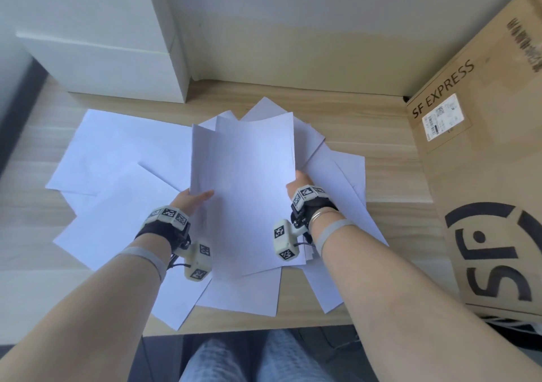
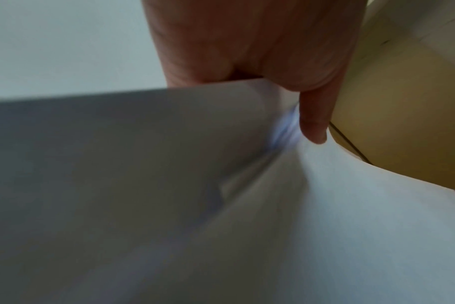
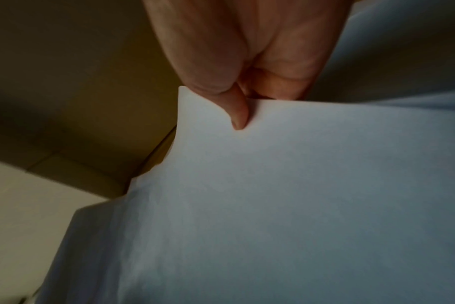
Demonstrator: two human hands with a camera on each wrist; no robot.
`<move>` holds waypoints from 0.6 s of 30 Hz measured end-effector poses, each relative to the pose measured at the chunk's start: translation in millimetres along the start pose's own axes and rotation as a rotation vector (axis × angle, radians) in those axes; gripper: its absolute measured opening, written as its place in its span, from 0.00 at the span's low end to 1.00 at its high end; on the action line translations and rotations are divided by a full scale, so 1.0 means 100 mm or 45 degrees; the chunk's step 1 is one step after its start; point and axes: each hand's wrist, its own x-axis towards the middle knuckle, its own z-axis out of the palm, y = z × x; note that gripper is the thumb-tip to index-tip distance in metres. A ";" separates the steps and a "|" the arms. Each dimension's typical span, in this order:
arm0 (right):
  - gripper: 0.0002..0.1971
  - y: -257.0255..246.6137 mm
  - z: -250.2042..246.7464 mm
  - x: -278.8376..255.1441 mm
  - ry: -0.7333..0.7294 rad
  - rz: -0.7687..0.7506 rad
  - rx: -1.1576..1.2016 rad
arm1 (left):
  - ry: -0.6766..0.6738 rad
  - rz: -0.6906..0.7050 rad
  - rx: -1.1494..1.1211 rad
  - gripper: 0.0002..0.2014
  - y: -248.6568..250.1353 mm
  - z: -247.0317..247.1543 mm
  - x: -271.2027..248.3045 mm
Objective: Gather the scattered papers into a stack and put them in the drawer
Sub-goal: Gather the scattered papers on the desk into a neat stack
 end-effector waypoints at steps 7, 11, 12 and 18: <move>0.29 -0.21 0.26 -0.05 -0.175 0.032 -0.200 | -0.004 -0.017 -0.085 0.22 0.00 -0.01 0.01; 0.22 -0.17 0.14 0.03 0.012 0.080 -0.217 | 0.011 0.006 -0.158 0.19 0.01 -0.05 0.01; 0.20 -0.13 0.11 0.05 0.061 0.079 -0.209 | 0.020 0.015 -0.166 0.19 0.01 -0.09 0.01; 0.27 -0.05 0.12 0.04 0.099 0.047 -0.233 | 0.078 0.031 -0.250 0.18 -0.03 -0.32 0.00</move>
